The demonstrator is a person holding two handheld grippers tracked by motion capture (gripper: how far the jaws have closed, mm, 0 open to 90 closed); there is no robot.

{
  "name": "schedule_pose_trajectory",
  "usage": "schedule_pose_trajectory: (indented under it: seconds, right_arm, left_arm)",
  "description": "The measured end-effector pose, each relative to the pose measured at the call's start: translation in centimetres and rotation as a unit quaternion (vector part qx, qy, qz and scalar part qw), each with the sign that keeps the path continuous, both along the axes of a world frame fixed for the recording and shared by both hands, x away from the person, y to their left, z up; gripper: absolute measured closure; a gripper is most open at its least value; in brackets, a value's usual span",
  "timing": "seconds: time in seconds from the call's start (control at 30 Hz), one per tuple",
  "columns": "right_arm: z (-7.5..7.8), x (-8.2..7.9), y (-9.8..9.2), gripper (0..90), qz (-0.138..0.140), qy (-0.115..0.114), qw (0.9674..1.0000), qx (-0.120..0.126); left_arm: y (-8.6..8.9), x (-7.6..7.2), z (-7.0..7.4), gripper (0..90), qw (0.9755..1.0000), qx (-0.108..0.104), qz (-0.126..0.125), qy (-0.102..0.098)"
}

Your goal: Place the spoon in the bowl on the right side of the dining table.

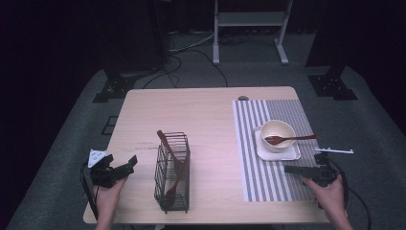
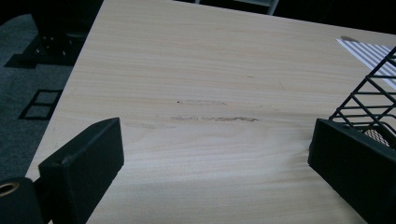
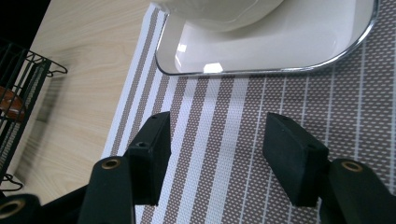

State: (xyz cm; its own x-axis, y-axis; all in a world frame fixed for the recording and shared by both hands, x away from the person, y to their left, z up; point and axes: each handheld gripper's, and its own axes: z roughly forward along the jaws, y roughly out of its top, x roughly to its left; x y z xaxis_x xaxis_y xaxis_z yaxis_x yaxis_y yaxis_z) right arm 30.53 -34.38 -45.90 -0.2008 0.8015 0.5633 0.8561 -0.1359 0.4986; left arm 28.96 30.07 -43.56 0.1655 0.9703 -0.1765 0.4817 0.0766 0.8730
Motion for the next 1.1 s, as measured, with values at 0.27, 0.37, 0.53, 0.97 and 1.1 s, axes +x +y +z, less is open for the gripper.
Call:
schedule_pose_trajectory:
  seconds: [0.27,0.37,0.53,0.97,1.1]
  right_arm:
    - [-0.2,-0.5,0.5,40.5,0.010,-0.001,0.9999,-0.003]
    - [-0.3,-0.8,0.6,40.3,0.011,-0.002,0.9999,-0.004]
    - [-0.4,-1.2,0.9,40.2,0.013,-0.007,0.9999,-0.005]
    - [-0.2,-2.2,2.1,38.1,0.028,-0.016,0.9995,-0.007]
    - [-0.5,-2.4,2.2,37.9,0.027,-0.015,0.9995,-0.007]
  left_arm:
    - [0.0,0.0,0.0,2.6,1.0000,0.000,0.000,-0.001]
    - [0.0,0.0,0.0,2.6,1.0000,0.001,0.000,-0.001]
    - [0.0,0.0,0.0,2.6,1.0000,0.001,0.000,-0.001]
    - [-0.1,0.0,0.0,2.6,1.0000,0.001,0.000,-0.001]
    - [-0.1,0.0,0.1,2.6,1.0000,0.001,0.000,-0.001]
